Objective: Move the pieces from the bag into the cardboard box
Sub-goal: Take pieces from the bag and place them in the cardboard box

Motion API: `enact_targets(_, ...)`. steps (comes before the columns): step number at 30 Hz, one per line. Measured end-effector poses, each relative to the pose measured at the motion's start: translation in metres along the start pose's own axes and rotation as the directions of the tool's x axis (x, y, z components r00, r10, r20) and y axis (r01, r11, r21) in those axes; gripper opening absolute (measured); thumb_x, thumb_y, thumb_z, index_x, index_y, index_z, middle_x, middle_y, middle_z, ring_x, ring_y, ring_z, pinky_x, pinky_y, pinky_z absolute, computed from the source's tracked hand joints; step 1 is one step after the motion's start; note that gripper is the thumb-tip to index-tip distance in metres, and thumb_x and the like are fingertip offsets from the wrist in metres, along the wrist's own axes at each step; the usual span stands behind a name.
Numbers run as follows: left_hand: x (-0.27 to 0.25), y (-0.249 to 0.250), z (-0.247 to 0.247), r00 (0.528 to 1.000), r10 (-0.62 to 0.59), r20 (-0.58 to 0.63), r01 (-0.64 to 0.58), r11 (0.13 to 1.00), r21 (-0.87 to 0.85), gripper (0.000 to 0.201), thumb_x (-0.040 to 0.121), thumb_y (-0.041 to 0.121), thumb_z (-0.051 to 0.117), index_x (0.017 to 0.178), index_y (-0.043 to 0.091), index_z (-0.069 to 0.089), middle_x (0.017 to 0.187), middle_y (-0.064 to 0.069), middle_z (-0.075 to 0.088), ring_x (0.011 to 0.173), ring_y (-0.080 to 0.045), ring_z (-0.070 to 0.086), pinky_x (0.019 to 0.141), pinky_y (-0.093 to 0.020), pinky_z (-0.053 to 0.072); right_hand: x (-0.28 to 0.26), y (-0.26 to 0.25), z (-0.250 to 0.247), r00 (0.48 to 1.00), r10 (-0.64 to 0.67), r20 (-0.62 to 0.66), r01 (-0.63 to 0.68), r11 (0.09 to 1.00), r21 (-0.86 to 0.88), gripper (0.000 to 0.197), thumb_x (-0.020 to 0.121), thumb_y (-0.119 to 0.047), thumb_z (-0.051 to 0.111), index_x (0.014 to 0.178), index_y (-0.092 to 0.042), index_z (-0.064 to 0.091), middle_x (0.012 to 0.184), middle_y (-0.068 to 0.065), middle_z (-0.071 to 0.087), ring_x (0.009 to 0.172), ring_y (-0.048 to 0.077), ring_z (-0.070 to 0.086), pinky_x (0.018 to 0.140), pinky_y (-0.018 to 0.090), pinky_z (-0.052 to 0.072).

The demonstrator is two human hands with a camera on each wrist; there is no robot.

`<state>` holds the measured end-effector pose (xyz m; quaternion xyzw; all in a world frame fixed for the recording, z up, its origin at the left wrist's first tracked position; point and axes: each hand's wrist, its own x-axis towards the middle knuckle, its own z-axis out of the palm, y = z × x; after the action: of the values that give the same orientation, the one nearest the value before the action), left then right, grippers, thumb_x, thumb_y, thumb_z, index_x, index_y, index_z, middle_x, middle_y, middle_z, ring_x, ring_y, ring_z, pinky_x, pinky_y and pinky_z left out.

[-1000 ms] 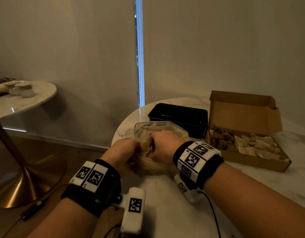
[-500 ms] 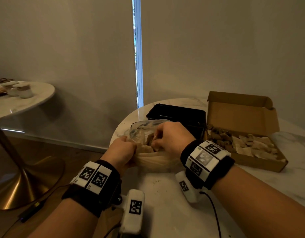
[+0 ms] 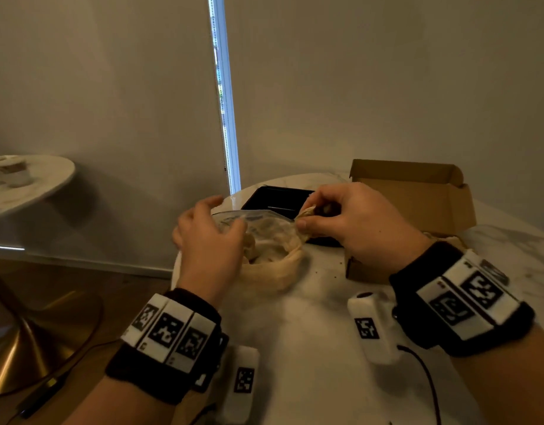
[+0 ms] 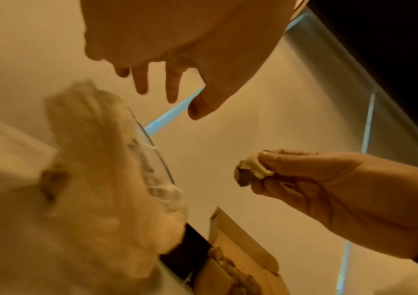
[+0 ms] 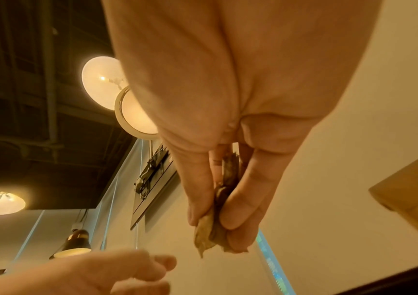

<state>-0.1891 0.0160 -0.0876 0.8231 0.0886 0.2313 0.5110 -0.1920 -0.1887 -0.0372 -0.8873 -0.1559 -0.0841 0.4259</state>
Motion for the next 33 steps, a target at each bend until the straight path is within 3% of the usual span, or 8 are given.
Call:
enact_targets(2, -0.006, 0.014, 0.019, 0.991, 0.129, 0.035, -0.119, 0.971, -0.208, 0.025, 0.089, 0.032, 0.062, 0.113, 0.036, 0.063, 0.123, 0.004, 0.064, 0.118, -0.021, 0.06, 0.103, -0.053, 0.049, -0.005, 0.006, -0.012, 1.0, 0.01, -0.014, -0.01, 1.0, -0.023, 0.012, 0.085, -0.033, 0.08, 0.093, -0.028, 0.073, 0.085, -0.008, 0.073, 0.078, 0.002, 0.068, 0.063, 0.011, 0.047)
enact_targets(4, -0.013, 0.026, 0.046, 0.975, 0.155, 0.159, -0.095, 0.938, -0.333, 0.019, 0.097, 0.031, 0.06, 0.114, 0.028, 0.067, 0.111, 0.006, 0.072, 0.107, -0.013, 0.067, 0.098, -0.049, 0.054, -0.008, 0.013, -0.021, 0.999, 0.028, -0.022, -0.029, 0.998, -0.05, 0.01, 0.086, -0.035, 0.08, 0.091, -0.03, 0.073, 0.084, -0.01, 0.073, 0.077, 0.002, 0.068, 0.064, 0.013, 0.049)
enact_targets(8, -0.028, 0.052, 0.098, 0.848, 0.075, 0.525, 0.276, 0.784, -0.556, 0.04, 0.107, 0.042, 0.045, 0.121, 0.012, 0.068, 0.114, -0.013, 0.074, 0.108, -0.026, 0.071, 0.099, -0.051, 0.055, -0.008, 0.03, -0.032, 0.997, 0.076, -0.013, -0.077, 0.989, -0.126, 0.007, 0.087, -0.032, 0.078, 0.088, -0.028, 0.072, 0.086, -0.008, 0.072, 0.078, 0.008, 0.068, 0.067, 0.026, 0.056)
enact_targets(12, -0.035, 0.065, 0.135, 0.704, 0.023, 0.71, 0.548, 0.618, -0.563, 0.051, 0.108, 0.048, 0.036, 0.128, 0.013, 0.066, 0.119, -0.011, 0.074, 0.11, -0.022, 0.072, 0.088, -0.039, 0.061, -0.005, 0.049, -0.039, 0.992, 0.12, -0.024, -0.123, 0.969, -0.212, 0.009, 0.091, -0.023, 0.071, 0.099, -0.027, 0.07, 0.089, -0.008, 0.069, 0.081, 0.009, 0.067, 0.064, 0.023, 0.056)
enact_targets(18, -0.032, 0.061, 0.154, 0.648, -0.018, 0.761, 0.692, 0.433, -0.578, 0.051, 0.106, 0.046, 0.042, 0.132, 0.008, 0.064, 0.127, -0.014, 0.07, 0.12, -0.024, 0.067, 0.103, -0.039, 0.052, -0.002, 0.07, -0.041, 0.982, 0.164, -0.094, -0.165, 0.986, -0.002, 0.016, 0.094, -0.03, 0.071, 0.108, -0.033, 0.064, 0.1, -0.013, 0.068, 0.094, 0.006, 0.066, 0.074, 0.025, 0.058)
enact_targets(24, -0.033, 0.057, 0.15, 0.644, 0.024, 0.765, 0.696, 0.398, -0.598, 0.053, 0.106, 0.046, 0.037, 0.12, 0.006, 0.069, 0.116, -0.016, 0.074, 0.11, -0.024, 0.072, 0.089, -0.033, 0.06, -0.008, 0.078, -0.035, 0.988, 0.076, -0.137, -0.084, 0.995, -0.049, 0.013, 0.097, -0.03, 0.065, 0.109, -0.033, 0.068, 0.097, -0.016, 0.069, 0.089, 0.0, 0.066, 0.078, 0.023, 0.059)
enact_targets(29, -0.038, 0.052, 0.152, 0.618, 0.026, 0.786, 0.728, 0.357, -0.585, 0.053, 0.106, 0.044, 0.04, 0.125, 0.003, 0.067, 0.115, -0.017, 0.074, 0.1, -0.022, 0.075, 0.065, -0.028, 0.062, -0.012, 0.082, -0.033, 0.986, 0.04, -0.162, -0.054, 0.995, -0.087, 0.006, 0.097, -0.033, 0.066, 0.101, -0.032, 0.07, 0.093, -0.014, 0.069, 0.087, 0.0, 0.065, 0.081, 0.028, 0.059)
enact_targets(33, -0.038, 0.052, 0.15, 0.616, 0.028, 0.787, 0.733, 0.346, -0.586, 0.045, 0.106, 0.038, 0.044, 0.124, 0.005, 0.068, 0.119, -0.016, 0.073, 0.11, -0.023, 0.072, 0.075, -0.029, 0.063, -0.014, 0.084, -0.035, 0.965, 0.017, -0.26, -0.02, 1.0, -0.007, 0.005, 0.097, -0.034, 0.065, 0.101, -0.032, 0.068, 0.091, -0.014, 0.07, 0.083, -0.002, 0.066, 0.074, 0.017, 0.056)
